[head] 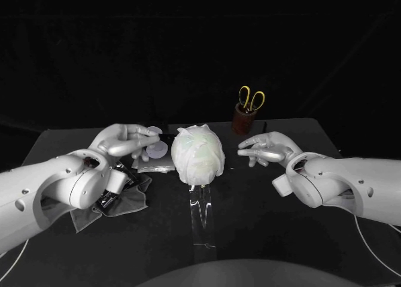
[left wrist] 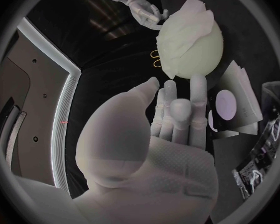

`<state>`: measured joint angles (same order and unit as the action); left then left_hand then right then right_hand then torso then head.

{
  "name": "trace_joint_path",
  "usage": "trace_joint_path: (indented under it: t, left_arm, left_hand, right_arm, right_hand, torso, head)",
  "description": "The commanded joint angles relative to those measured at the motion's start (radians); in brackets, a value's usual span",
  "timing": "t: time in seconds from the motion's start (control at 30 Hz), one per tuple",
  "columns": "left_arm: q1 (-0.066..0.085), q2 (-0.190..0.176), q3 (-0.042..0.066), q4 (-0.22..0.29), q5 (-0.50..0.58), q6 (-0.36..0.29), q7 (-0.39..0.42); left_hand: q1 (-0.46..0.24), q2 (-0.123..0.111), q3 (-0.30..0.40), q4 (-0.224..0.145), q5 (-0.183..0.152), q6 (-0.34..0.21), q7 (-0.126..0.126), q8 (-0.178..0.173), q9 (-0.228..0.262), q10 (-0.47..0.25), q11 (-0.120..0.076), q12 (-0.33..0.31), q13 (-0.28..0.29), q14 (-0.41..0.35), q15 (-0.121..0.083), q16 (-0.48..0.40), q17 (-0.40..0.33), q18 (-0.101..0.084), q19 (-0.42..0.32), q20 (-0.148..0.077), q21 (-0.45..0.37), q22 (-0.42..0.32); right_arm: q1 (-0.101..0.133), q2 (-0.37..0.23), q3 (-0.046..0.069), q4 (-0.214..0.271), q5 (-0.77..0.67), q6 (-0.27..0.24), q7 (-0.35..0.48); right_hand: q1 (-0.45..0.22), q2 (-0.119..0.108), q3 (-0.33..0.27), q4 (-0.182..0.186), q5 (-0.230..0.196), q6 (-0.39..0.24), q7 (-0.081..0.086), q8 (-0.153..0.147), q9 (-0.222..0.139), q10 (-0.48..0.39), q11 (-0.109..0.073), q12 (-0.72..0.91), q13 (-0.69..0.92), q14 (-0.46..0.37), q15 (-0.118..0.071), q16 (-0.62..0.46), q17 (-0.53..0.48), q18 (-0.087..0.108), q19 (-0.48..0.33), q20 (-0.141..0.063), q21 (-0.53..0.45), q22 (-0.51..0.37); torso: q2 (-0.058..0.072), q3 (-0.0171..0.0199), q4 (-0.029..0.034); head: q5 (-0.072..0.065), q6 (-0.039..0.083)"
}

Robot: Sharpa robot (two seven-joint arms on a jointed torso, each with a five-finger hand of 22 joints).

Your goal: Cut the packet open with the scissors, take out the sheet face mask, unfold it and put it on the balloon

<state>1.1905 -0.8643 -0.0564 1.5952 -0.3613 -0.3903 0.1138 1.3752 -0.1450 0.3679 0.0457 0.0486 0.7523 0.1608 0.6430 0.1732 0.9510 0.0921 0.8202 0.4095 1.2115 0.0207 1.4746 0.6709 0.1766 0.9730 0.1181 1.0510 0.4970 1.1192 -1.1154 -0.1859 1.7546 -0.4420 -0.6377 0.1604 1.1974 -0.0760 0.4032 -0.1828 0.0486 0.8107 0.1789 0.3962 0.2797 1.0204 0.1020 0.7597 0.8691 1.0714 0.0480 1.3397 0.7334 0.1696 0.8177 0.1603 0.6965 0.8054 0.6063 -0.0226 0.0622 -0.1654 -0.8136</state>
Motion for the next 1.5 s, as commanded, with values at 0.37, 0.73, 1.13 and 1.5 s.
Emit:
trace_joint_path:
  t: [0.37,0.73,1.13,1.5]
  left_arm:
    - [0.059,0.110,0.002,-0.108,-0.121,-0.012,-0.127]
    - [0.071,0.176,0.000,-0.165,-0.253,0.031,-0.282]
    - [0.072,0.208,-0.003,-0.187,-0.283,0.075,-0.304]
    - [0.072,0.215,-0.004,-0.191,-0.288,0.091,-0.314]
  left_hand:
    - [-0.083,-0.042,-0.070,0.115,-0.001,0.016,0.001,-0.012,-0.016,0.008,-0.011,0.230,0.119,0.186,-0.004,0.072,0.394,-0.009,0.122,-0.009,0.116,0.135]
    - [-0.075,-0.054,-0.133,0.178,-0.001,0.032,-0.011,-0.005,-0.018,0.070,-0.020,0.351,0.242,0.244,-0.015,0.084,0.535,-0.030,0.196,-0.019,0.193,0.265]
    - [-0.044,-0.049,-0.157,0.199,-0.001,0.060,-0.020,0.001,-0.019,0.119,-0.029,0.400,0.314,0.258,-0.022,0.085,0.571,-0.035,0.211,-0.024,0.214,0.299]
    - [-0.042,-0.036,-0.187,0.239,-0.001,0.090,-0.031,0.005,-0.021,0.175,-0.038,0.439,0.386,0.271,-0.030,0.086,0.604,-0.040,0.226,-0.031,0.232,0.331]
  right_arm:
    - [0.036,0.081,0.001,-0.083,-0.033,0.022,0.109]
    - [0.041,0.147,0.002,-0.142,0.033,0.030,0.141]
    - [0.041,0.179,0.003,-0.161,0.040,0.040,0.134]
    - [0.040,0.192,0.003,-0.170,0.036,0.055,0.111]
  right_hand:
    - [-0.021,-0.023,0.078,0.041,0.005,0.018,0.036,-0.062,-0.033,-0.050,0.043,-0.384,-0.406,-0.253,0.052,-0.423,-0.321,0.002,-0.120,0.055,-0.233,-0.147]
    - [-0.007,-0.045,0.000,0.093,0.000,-0.026,0.085,-0.136,-0.052,-0.123,0.106,-0.578,-0.645,-0.335,0.131,-0.831,-0.524,0.006,-0.198,0.128,-0.468,-0.332]
    - [0.018,-0.025,-0.090,0.124,0.000,-0.047,0.104,-0.174,-0.061,-0.129,0.125,-0.640,-0.736,-0.326,0.149,-0.957,-0.586,-0.010,-0.184,0.130,-0.549,-0.414]
    - [0.034,-0.006,-0.140,0.141,0.000,-0.041,0.109,-0.188,-0.063,-0.116,0.130,-0.671,-0.778,-0.304,0.153,-1.007,-0.607,-0.017,-0.185,0.129,-0.588,-0.453]
  torso:
    - [0.002,-0.0002,0.0007]
    - [0.001,-0.0004,0.0010]
    - [0.000,-0.0007,0.0005]
    - [0.001,-0.0008,0.0003]
  head:
    - [0.023,0.016]
    - [0.027,0.013]
    - [0.030,0.009]
    - [0.032,0.006]
